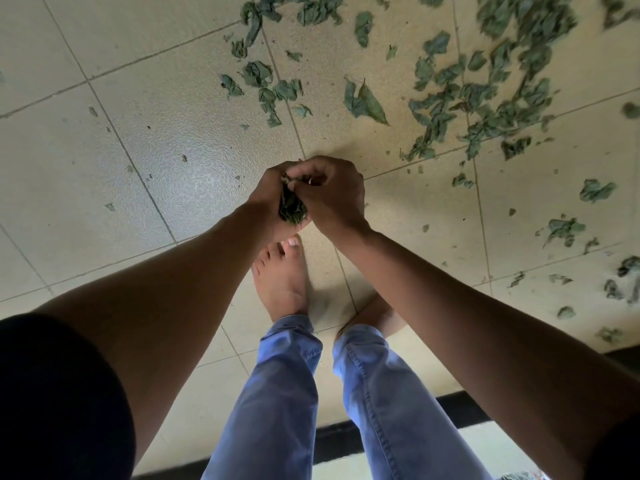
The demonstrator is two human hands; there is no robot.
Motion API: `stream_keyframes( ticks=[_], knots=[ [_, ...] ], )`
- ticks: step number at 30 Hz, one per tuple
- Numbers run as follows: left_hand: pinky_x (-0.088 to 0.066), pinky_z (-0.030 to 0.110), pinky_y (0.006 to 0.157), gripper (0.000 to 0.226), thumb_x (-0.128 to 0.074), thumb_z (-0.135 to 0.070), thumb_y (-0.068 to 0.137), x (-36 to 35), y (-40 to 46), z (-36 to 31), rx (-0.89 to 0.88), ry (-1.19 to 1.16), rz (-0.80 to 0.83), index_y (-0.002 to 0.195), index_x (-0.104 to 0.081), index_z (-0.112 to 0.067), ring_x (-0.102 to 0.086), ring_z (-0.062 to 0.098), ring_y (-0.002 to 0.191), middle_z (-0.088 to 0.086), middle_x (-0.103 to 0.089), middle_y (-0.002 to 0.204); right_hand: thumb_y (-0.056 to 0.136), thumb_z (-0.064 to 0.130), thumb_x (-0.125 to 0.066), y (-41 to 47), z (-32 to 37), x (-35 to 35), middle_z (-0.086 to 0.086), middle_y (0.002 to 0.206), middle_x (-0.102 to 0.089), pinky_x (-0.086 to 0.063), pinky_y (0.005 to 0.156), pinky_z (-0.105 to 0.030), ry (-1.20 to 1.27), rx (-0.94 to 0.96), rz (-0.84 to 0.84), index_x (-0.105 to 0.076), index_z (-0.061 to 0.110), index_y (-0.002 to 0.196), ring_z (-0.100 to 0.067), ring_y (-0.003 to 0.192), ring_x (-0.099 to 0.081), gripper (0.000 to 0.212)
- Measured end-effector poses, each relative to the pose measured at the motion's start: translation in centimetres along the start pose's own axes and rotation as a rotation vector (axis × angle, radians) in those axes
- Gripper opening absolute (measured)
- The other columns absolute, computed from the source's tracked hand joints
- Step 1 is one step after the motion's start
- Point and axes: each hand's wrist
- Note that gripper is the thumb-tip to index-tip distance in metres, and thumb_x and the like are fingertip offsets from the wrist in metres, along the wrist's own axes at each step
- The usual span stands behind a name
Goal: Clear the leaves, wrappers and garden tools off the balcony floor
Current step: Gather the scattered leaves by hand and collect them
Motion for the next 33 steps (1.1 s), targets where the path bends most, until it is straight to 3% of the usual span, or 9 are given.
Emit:
stream_keyframes(
  ticks=[6, 9, 12, 16, 17, 19, 21, 24, 33],
  knots=[
    [-0.018, 0.040, 0.122, 0.045, -0.028, -0.032, 0.109, -0.1, -0.2, 1.2, -0.105, 0.210, 0.043, 0.145, -0.043, -0.009, -0.034, 0.029, 0.142, 0.014, -0.042, 0.154, 0.097, 0.030, -0.057, 0.5, -0.8, 0.2, -0.001, 0.097, -0.063, -0.043, 0.090, -0.038, -0.508, 0.309, 0.100, -0.076, 0.023, 0.092, -0.024, 0.098, -0.057, 0.021],
    [-0.019, 0.040, 0.121, 0.043, -0.027, -0.031, 0.110, -0.3, 2.3, -1.1, -0.053, -0.062, -0.069, 0.143, -0.045, -0.010, -0.035, 0.029, 0.140, 0.015, -0.043, 0.153, 0.096, 0.019, -0.056, 0.5, -0.6, 0.4, -0.007, 0.090, -0.063, -0.047, 0.081, -0.041, -0.375, 0.358, 0.094, -0.074, 0.013, 0.087, -0.023, 0.089, -0.058, 0.021],
    [-0.017, 0.040, 0.122, 0.044, -0.028, -0.030, 0.109, 0.1, 2.0, -1.5, -0.110, -0.001, 0.071, 0.145, -0.044, -0.010, -0.032, 0.028, 0.144, 0.014, -0.040, 0.157, 0.098, 0.013, -0.056, 1.8, -0.3, 1.1, -0.005, 0.095, -0.069, -0.052, 0.080, -0.036, -0.211, 0.359, -0.023, -0.073, 0.008, 0.098, -0.017, 0.089, -0.062, 0.018],
    [-0.020, 0.040, 0.123, 0.042, -0.029, -0.031, 0.109, -0.3, 1.3, -1.3, 0.076, -0.126, -0.031, 0.141, -0.046, -0.011, -0.034, 0.028, 0.143, 0.013, -0.042, 0.156, 0.094, 0.007, -0.056, 7.0, -0.5, 3.0, -0.006, 0.118, -0.064, -0.048, 0.087, -0.030, -0.575, 0.431, -0.128, -0.067, 0.013, 0.121, -0.021, 0.113, -0.054, 0.030],
    [-0.032, 0.039, 0.116, 0.037, -0.033, -0.031, 0.108, -0.1, 2.4, -2.8, 0.097, -0.157, 0.065, 0.133, -0.052, -0.011, -0.046, 0.027, 0.134, 0.013, -0.052, 0.145, 0.092, 0.004, -0.055, 8.5, -0.7, 3.7, -0.006, 0.123, -0.061, -0.049, 0.088, -0.031, -0.686, 0.423, -0.131, -0.065, 0.014, 0.126, -0.022, 0.116, -0.051, 0.037],
    [-0.054, 0.025, 0.070, 0.020, -0.048, -0.033, 0.105, 2.1, 4.7, -7.5, 0.232, -0.315, 0.547, 0.096, -0.058, -0.018, -0.065, 0.016, 0.080, 0.007, -0.069, 0.093, 0.089, -0.001, -0.052, 11.1, -0.9, 4.9, -0.009, 0.129, -0.054, -0.052, 0.089, -0.037, -0.886, 0.391, -0.102, -0.060, 0.016, 0.132, -0.028, 0.120, -0.048, 0.048],
    [-0.037, 0.015, 0.041, 0.029, -0.059, -0.034, 0.100, 2.5, 6.1, -9.5, 0.296, -0.437, 0.620, 0.075, -0.048, -0.026, -0.051, 0.004, 0.051, -0.007, -0.056, 0.064, 0.087, -0.002, -0.052, 12.8, -1.1, 5.4, -0.013, 0.132, -0.048, -0.054, 0.089, -0.041, -1.010, 0.371, -0.057, -0.057, 0.016, 0.135, -0.034, 0.123, -0.045, 0.052],
    [-0.038, 0.009, 0.046, 0.037, -0.053, -0.028, 0.105, 2.6, 4.9, -7.0, 0.400, -0.397, 0.578, 0.075, -0.034, -0.040, -0.050, -0.013, 0.057, -0.022, -0.044, 0.061, 0.087, -0.005, -0.052, 13.9, -1.6, 5.4, -0.016, 0.134, -0.045, -0.055, 0.088, -0.044, -1.076, 0.393, -0.012, -0.056, 0.013, 0.135, -0.037, 0.122, -0.045, 0.052],
    [-0.035, 0.017, 0.037, 0.034, -0.066, -0.034, 0.095, 4.9, 7.8, -9.7, 0.337, -0.492, 0.700, 0.066, -0.054, -0.023, -0.050, 0.008, 0.047, -0.003, -0.057, 0.063, 0.087, 0.001, -0.061, 12.8, -2.1, 3.9, -0.013, 0.104, -0.071, -0.055, 0.081, -0.034, -0.629, 0.273, -0.068, -0.078, 0.006, 0.100, -0.028, 0.094, -0.068, 0.022]
  ],
)
Point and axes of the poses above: each hand's wrist, its own y-axis towards the middle knuckle, its own x-axis out of the back of the hand, z = x × y
